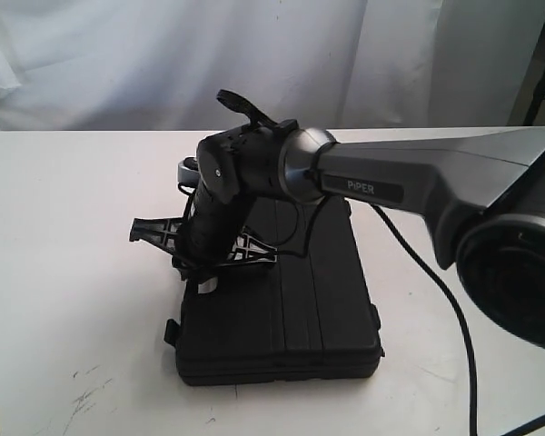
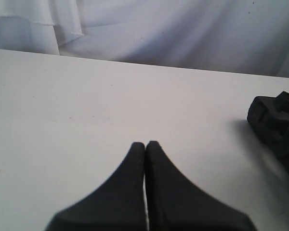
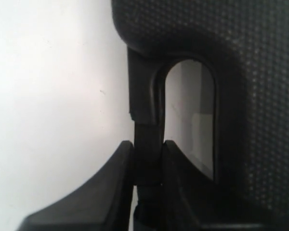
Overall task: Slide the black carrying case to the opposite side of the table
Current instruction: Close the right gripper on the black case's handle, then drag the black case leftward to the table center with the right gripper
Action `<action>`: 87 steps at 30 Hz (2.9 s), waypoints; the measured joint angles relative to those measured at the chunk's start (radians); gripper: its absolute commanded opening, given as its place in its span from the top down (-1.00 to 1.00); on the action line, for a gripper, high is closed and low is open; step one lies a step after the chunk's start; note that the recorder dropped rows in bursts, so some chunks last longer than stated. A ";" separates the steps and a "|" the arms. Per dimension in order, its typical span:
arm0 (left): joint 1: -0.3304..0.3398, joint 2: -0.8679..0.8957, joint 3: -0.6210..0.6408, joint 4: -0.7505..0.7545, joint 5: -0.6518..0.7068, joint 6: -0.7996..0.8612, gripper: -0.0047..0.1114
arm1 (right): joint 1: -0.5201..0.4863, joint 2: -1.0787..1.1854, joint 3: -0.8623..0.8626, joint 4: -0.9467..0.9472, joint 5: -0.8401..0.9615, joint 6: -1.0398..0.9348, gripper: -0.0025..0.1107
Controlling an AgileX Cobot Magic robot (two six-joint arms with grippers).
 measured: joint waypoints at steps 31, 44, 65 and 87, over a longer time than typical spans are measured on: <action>0.000 0.000 0.000 0.000 0.000 0.000 0.92 | 0.014 0.055 -0.084 0.052 -0.104 0.014 0.96; 0.000 0.000 0.000 0.000 0.000 0.000 0.92 | 0.014 0.075 -0.137 -0.044 -0.081 0.106 0.95; 0.000 0.000 0.000 0.000 0.000 0.000 0.92 | 0.010 0.007 -0.152 -0.067 0.006 -0.045 0.39; 0.000 0.000 0.000 0.000 0.000 0.000 0.92 | -0.057 -0.429 -0.067 -0.071 0.129 -0.470 0.96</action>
